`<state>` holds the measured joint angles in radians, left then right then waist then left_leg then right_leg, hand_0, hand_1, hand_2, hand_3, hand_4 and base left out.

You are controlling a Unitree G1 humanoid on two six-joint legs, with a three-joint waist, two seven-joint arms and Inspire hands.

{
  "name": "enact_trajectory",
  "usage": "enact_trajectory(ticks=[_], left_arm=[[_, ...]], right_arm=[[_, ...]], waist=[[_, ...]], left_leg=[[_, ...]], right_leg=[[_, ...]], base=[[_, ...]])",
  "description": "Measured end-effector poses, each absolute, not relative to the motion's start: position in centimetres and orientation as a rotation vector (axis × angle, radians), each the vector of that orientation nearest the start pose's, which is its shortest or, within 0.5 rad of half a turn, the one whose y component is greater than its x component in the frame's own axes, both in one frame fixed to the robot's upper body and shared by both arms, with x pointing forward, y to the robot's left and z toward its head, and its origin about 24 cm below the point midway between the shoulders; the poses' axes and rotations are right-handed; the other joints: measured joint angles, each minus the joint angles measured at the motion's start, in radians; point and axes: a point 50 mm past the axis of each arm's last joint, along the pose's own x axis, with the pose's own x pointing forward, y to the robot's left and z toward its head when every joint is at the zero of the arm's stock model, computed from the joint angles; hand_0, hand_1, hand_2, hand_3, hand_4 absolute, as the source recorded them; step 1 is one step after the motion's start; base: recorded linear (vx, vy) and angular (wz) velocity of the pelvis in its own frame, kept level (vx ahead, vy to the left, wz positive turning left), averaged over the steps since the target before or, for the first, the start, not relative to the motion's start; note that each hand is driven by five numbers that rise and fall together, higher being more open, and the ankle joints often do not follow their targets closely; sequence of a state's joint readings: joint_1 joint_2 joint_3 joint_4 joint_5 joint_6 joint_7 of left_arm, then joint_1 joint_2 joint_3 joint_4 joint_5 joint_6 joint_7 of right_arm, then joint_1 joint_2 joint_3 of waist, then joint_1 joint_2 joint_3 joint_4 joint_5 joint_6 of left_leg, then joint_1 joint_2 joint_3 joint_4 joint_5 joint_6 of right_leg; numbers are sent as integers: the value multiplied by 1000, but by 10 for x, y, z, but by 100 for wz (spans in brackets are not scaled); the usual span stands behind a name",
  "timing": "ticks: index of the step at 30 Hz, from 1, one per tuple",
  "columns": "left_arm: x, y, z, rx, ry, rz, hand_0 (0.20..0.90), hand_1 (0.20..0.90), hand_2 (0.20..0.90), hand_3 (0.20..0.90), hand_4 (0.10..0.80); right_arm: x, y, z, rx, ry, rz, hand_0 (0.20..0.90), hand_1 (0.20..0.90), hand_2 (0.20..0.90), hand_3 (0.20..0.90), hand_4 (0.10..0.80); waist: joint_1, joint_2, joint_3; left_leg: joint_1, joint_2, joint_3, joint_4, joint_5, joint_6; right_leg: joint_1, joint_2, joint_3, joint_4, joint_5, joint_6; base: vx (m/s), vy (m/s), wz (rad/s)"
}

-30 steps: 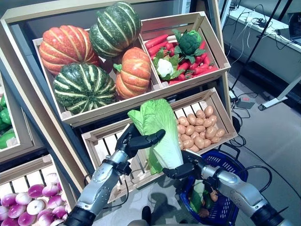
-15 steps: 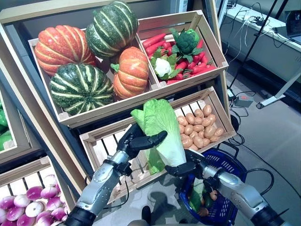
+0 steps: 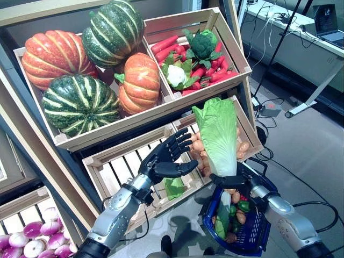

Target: Put vegetables into the basket

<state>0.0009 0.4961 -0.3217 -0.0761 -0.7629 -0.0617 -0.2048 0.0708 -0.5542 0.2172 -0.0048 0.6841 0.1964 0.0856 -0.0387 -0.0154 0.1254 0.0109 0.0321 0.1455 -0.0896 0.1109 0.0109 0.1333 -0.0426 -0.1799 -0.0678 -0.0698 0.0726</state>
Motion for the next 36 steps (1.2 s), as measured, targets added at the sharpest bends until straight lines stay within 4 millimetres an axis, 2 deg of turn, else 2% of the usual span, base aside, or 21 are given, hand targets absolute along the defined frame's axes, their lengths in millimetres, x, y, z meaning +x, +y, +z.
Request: enact_trajectory(ticks=[6,12,15,19,21,23,26,29,30,31,33,36], left_arm=[[232,170,49,-298,64,-432,900,900,900,900,800],[224,186,42,-301,83,-359,900,900,900,900,800],[221,191,41,-303,85,-336,900,900,900,900,800],[218,199,40,-300,77,-269,900,900,900,900,800],[220,203,45,-295,38,-240,900,900,900,900,800],[226,207,55,-286,-40,-208,900,900,900,900,800],[244,211,81,-273,-193,-149,900,900,900,900,800],[258,216,107,-275,-332,-88,900,900,900,900,800],[262,218,117,-278,-382,-71,900,900,900,900,800],[262,219,119,-280,-390,-55,900,900,900,900,800],[263,222,129,-281,-462,-25,900,900,900,900,800],[265,221,136,-261,-505,5,900,900,900,900,800]], right_arm=[[217,-216,13,259,333,157,300,300,300,300,400],[207,-237,12,423,222,-42,300,300,300,300,400],[201,-245,5,485,189,-157,300,300,300,300,400],[191,-257,-14,573,190,-348,300,300,300,300,400],[193,-259,-18,617,188,-400,300,300,300,300,400],[203,-263,-15,655,143,-436,300,300,300,300,400],[230,-269,-1,741,59,-487,300,300,300,300,400],[255,-270,14,805,-16,-506,300,300,300,300,400],[261,-271,19,841,-42,-517,300,300,300,300,400],[263,-270,19,849,-43,-518,300,300,300,300,400],[267,-271,17,882,-52,-539,300,300,300,300,400],[275,-273,11,947,-31,-585,300,300,300,300,400]], waist=[[-2,-1,1],[-4,-2,1],[-4,-5,2],[-2,-9,9],[-3,-4,34],[-2,7,87],[2,22,209],[6,30,322],[8,39,356],[21,38,366],[41,35,380],[62,36,397]], left_leg=[[0,1,4,0,-2,0],[-13,1,9,0,-4,1],[-19,1,10,0,-4,1],[-56,3,8,1,-1,0],[-87,6,6,1,8,1],[-144,12,1,25,16,2],[-235,18,-4,95,19,5],[-314,22,-4,183,14,0],[-343,24,-4,210,5,8],[-359,27,-4,226,5,9],[-461,23,-15,352,-36,6],[-569,22,-35,464,-62,0]], right_leg=[[-2,0,5,0,0,0],[-20,0,11,-1,0,1],[-23,0,10,0,1,2],[-63,2,9,8,1,2],[-100,5,9,23,2,1],[-164,11,7,68,-1,-3],[-253,12,0,146,-11,-9],[-343,-2,-18,285,-59,-17],[-384,-8,-21,351,-86,-23],[-408,-8,-24,386,-99,-26],[-514,-36,-29,542,-162,-41],[-623,-55,-31,675,-210,-58]], base=[[1,-13,-2],[6,-52,-3],[-25,-53,0],[-153,-68,1],[-309,-81,0],[-282,-78,4],[-191,-63,12],[-167,-65,21],[-119,-75,24],[-167,-105,17],[-124,-57,15],[-49,-12,20]])
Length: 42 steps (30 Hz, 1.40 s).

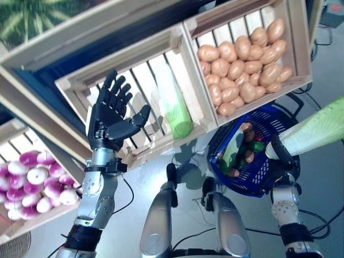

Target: Put vegetables into the basket

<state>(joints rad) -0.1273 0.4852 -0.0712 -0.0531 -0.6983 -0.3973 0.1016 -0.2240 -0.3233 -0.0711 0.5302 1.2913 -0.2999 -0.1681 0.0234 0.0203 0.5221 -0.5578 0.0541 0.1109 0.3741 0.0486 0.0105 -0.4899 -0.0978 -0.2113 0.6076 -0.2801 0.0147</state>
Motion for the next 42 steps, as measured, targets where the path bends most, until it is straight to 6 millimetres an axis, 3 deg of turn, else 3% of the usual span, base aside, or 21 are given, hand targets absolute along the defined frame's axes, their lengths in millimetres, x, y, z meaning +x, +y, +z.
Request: enact_trajectory(ticks=[4,10,19,29,30,31,39,42], left_arm=[[272,218,141,-205,-529,61,900,900,900,900,800],[279,206,147,-198,-542,82,900,900,900,900,800],[284,207,149,-147,-546,166,900,900,900,900,800],[291,200,150,-115,-503,137,900,900,900,900,800],[291,199,150,-113,-498,134,900,900,900,900,800],[291,198,149,-109,-490,124,900,900,900,900,800],[292,190,143,-82,-461,53,900,900,900,900,800],[290,188,145,48,-484,11,900,900,900,900,800]], right_arm=[[287,-272,5,1032,-9,-616,300,300,300,300,400],[306,-263,10,1027,17,-598,300,300,300,300,400],[322,-254,8,1035,151,-630,300,300,300,300,400],[319,-253,-8,1041,329,-645,300,300,300,300,400],[320,-254,-8,1052,330,-646,822,822,822,822,748],[320,-256,-6,1085,331,-652,900,900,900,900,800],[318,-263,-7,1209,348,-785,900,900,900,900,800],[314,-264,-10,1242,322,-864,900,900,900,900,800]], waist=[[11,3,1],[19,5,1],[32,15,2],[54,21,2],[55,21,2],[57,21,2],[63,21,2],[51,22,2]], left_leg=[[-161,0,-26,134,-24,1],[-315,-7,-24,245,-31,6],[-409,-14,-29,341,-51,2],[-476,-21,-56,479,-109,-3],[-478,-22,-58,482,-111,-4],[-481,-22,-64,490,-112,-4],[-481,-21,-71,494,-111,-8],[-462,-18,-69,498,-115,-9]], right_leg=[[-155,-20,-11,149,-43,-25],[-323,-49,-1,302,-73,-43],[-417,-70,4,410,-112,-57],[-446,-88,-13,515,-168,-60],[-446,-88,-15,519,-173,-64],[-446,-88,-18,525,-176,-65],[-440,-85,-27,526,-173,-61],[-422,-83,-24,525,-173,-60]], base=[[-21,4,12],[20,10,2],[62,-3,5],[30,-49,6],[10,-58,8],[1,-42,6],[-7,-16,2],[-14,40,-3]])
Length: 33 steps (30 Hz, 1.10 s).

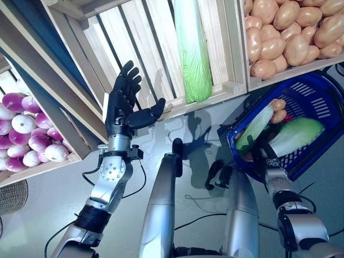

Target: Put vegetables into the basket

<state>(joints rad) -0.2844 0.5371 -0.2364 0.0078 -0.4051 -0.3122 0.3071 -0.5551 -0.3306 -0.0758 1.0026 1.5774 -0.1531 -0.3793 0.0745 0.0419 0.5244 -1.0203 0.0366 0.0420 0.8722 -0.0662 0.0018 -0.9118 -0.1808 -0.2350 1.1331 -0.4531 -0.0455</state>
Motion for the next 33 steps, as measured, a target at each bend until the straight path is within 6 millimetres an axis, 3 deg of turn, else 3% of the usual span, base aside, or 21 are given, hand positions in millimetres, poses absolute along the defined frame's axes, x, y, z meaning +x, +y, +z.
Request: enact_trajectory(ticks=[7,14,19,21,26,29,33], left_arm=[[285,193,158,359,-579,10,900,900,900,900,800],[286,216,174,933,-642,91,900,900,900,900,800],[289,241,219,1487,-736,189,900,900,900,900,800],[289,243,230,1595,-762,215,900,900,900,900,800],[290,241,262,2062,-831,165,900,900,900,900,800],[297,233,266,2172,-769,73,900,900,900,900,800],[305,225,254,2225,-688,-52,900,900,900,900,800]], right_arm=[[298,-254,-22,1282,279,-880,900,900,900,900,800],[266,-241,-48,1250,307,-807,900,900,900,900,800],[246,-243,-62,1137,365,-737,900,900,900,900,800],[244,-244,-64,1120,378,-713,900,900,900,900,800],[236,-250,-70,991,414,-671,900,900,900,900,800],[233,-252,-73,976,418,-660,900,900,900,900,800],[235,-254,-72,962,416,-642,900,900,900,900,800]], waist=[[-11,0,-1],[-81,0,0],[-117,-1,-1],[-125,-1,-1],[-148,-1,-1],[-152,-1,-1],[-163,-1,-1]], left_leg=[[98,13,31,-114,5,-6],[247,33,77,-296,75,-8],[287,46,105,-323,79,-1],[297,48,115,-322,70,-4],[313,48,117,-342,74,-9],[313,49,124,-344,77,-13],[306,49,126,-341,75,-10]], right_leg=[[59,18,32,-97,37,5],[166,63,66,-272,115,23],[193,71,77,-303,125,27],[201,72,82,-308,123,27],[208,70,88,-311,125,28],[204,70,89,-311,126,28],[196,69,92,-313,126,29]], base=[[-6,90,-12],[-4,70,-26],[25,49,-15],[100,18,-13],[3,0,-1],[0,0,0],[0,0,0]])
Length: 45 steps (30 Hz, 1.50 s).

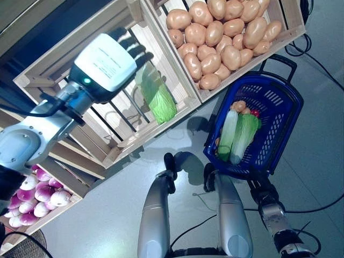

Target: Put vegetables into the basket

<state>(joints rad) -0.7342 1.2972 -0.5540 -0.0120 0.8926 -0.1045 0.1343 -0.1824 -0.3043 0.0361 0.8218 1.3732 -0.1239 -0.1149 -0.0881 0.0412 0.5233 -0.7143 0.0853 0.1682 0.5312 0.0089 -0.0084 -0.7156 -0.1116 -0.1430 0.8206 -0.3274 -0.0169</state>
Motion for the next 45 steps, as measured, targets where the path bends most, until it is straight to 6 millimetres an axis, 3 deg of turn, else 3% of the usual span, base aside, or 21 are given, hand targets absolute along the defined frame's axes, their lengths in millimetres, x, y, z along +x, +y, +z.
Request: enact_trajectory(ticks=[6,12,15,22,27,38,45], left_arm=[[315,232,236,2273,-573,-148,900,900,900,900,800],[323,254,224,2290,-462,-149,900,900,900,900,800],[323,256,217,2287,-494,-163,900,900,900,900,800],[323,241,204,2248,-748,-233,900,900,900,900,800],[328,235,202,2215,-834,-221,900,900,900,900,800],[333,224,203,2188,-889,-209,900,900,900,900,800],[341,229,192,2224,-775,-221,900,900,900,900,800]], right_arm=[[236,-256,-73,944,419,-629,900,900,900,900,800],[237,-257,-71,922,417,-612,900,900,900,900,800],[238,-257,-69,904,413,-600,900,900,900,900,800],[242,-255,-65,874,416,-556,900,900,900,900,800],[246,-251,-61,868,407,-526,900,900,900,900,800],[247,-247,-61,859,419,-506,900,900,900,900,800],[248,-247,-61,859,419,-502,900,900,900,900,800]], waist=[[-4,0,0],[-5,0,0],[-5,0,0],[-14,-1,0],[-37,-2,0],[-63,-4,1],[-75,-5,0]], left_leg=[[-3,3,4,8,-5,5],[-7,8,6,17,-8,9],[-18,14,7,21,-8,8],[-54,38,17,60,-23,15],[-63,54,30,90,-43,20],[-83,62,53,92,-51,17],[-92,70,57,127,-72,26]], right_leg=[[0,0,-3,-1,0,0],[-3,1,-3,0,1,1],[-13,6,-2,0,3,1],[-43,24,4,4,11,-3],[-50,36,21,10,13,2],[-86,37,36,14,19,3],[-89,35,35,21,20,5]], base=[[6,9,-3],[0,0,-1],[0,0,0],[-15,4,-9],[31,16,-13],[24,5,-7],[28,8,-8]])
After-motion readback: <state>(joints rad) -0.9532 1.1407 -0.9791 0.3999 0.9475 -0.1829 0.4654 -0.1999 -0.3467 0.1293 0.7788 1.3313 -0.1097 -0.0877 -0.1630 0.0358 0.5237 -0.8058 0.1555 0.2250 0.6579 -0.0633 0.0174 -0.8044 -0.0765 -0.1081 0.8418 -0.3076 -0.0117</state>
